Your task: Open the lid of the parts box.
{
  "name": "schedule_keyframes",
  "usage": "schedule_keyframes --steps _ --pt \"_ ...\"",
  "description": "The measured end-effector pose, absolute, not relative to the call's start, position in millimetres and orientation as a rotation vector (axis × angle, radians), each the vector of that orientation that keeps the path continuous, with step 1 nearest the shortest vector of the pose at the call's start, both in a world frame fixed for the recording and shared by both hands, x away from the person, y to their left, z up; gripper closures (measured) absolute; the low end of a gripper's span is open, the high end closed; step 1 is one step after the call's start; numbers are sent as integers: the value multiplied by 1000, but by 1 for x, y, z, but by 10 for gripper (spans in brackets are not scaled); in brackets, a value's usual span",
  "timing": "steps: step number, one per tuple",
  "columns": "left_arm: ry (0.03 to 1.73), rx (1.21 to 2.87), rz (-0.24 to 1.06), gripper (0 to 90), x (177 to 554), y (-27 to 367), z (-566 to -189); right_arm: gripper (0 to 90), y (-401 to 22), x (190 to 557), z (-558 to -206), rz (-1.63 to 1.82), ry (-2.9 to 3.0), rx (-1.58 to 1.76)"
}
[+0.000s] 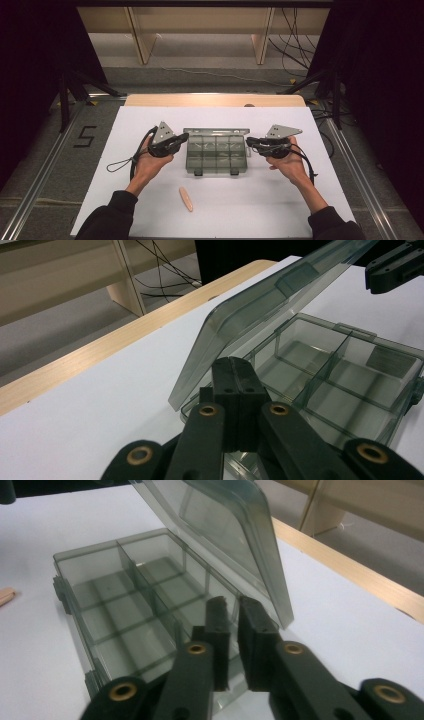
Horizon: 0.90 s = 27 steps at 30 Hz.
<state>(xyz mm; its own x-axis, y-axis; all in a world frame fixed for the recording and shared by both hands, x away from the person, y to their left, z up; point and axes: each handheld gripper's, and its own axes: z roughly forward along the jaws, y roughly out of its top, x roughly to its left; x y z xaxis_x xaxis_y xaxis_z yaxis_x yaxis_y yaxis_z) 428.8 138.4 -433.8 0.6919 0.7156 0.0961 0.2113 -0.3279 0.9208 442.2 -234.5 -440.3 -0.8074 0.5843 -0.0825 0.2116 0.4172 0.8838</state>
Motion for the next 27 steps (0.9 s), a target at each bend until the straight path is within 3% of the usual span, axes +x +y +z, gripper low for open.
schedule_keyframes --steps 2,3,8,15,27 --pt "725 1875 614 900 429 138 -434 691 -236 443 -440 1347 2304 722" --pt "726 1875 612 899 429 138 -434 576 -237 444 -439 1363 2282 779" --pt "725 1878 608 899 429 138 -434 468 -238 448 -437 1360 2244 777" --pt "736 1877 604 899 429 138 -435 466 -232 457 -436 1342 2232 741" --pt "755 1866 587 898 429 140 -435 637 -225 467 -436 1325 2240 705"
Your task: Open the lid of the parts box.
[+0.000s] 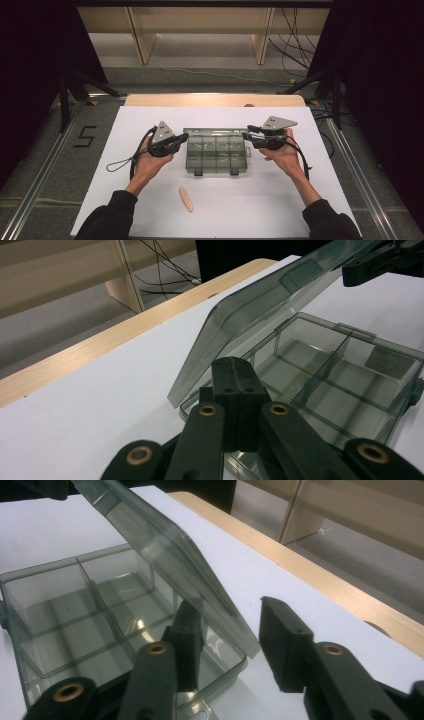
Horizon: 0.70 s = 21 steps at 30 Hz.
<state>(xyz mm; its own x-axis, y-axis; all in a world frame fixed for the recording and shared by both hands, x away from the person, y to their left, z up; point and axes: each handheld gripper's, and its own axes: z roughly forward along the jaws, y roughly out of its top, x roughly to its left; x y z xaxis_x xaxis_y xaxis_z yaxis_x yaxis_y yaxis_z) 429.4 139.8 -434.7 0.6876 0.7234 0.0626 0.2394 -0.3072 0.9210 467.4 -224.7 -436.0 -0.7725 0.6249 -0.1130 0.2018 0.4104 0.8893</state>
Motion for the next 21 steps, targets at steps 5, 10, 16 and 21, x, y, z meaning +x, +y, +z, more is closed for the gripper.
schedule_keyframes --steps 5,10,16,21 --pt "772 1874 559 863 429 141 -435 719 -223 468 -435 1341 2231 709" --pt "844 1939 511 763 428 139 -441 740 -222 467 -433 1325 2219 709" --pt "978 2013 415 649 427 133 -452 746 -221 466 -433 1333 2213 742" --pt "1055 2066 347 619 427 132 -457 755 -220 465 -432 1321 2215 763"
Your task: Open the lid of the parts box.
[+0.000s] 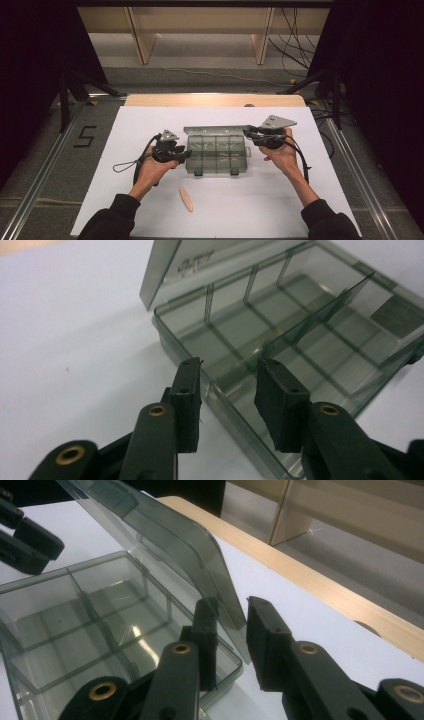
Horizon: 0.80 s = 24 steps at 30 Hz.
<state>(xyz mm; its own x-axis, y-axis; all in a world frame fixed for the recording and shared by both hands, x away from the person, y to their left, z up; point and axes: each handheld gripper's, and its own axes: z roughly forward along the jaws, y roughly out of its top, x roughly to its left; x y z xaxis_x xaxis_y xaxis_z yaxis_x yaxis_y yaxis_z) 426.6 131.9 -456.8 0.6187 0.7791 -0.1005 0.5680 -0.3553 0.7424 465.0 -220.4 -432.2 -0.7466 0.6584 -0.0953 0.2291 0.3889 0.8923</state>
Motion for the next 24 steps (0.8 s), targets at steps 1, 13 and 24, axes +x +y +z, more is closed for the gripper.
schedule_keyframes --steps 1,13,24 --pt "1075 2073 332 615 427 131 -460 758 -220 465 -432 1314 2202 762" --pt "1145 2069 286 689 425 125 -467 808 -213 465 -428 1266 2149 869" --pt "1158 2063 284 698 424 125 -468 846 -206 481 -420 1215 2095 1012"
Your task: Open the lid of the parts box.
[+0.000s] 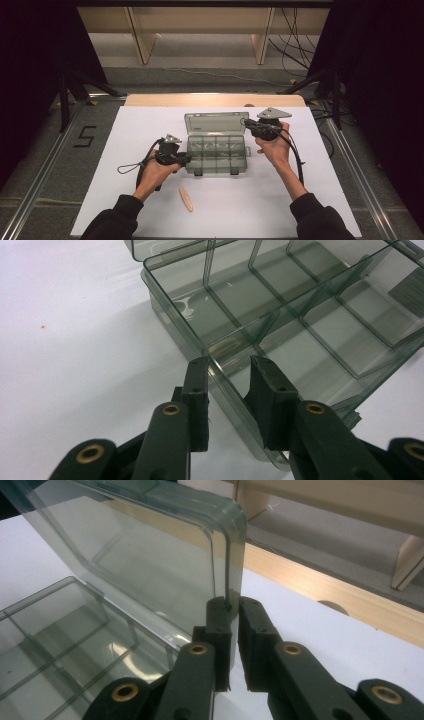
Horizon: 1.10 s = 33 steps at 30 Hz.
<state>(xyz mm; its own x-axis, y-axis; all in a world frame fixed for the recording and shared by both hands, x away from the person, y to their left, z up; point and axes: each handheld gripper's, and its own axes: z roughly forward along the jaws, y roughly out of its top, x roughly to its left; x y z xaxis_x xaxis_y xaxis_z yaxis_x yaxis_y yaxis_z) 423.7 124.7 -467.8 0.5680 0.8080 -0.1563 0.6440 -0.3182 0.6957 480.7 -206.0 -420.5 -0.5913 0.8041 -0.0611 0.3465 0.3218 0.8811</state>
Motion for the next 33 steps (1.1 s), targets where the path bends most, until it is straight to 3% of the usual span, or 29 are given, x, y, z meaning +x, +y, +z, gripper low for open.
schedule_keyframes --steps 33 --pt "1177 2043 269 697 425 125 -468 853 -194 525 -415 1154 2081 1296"
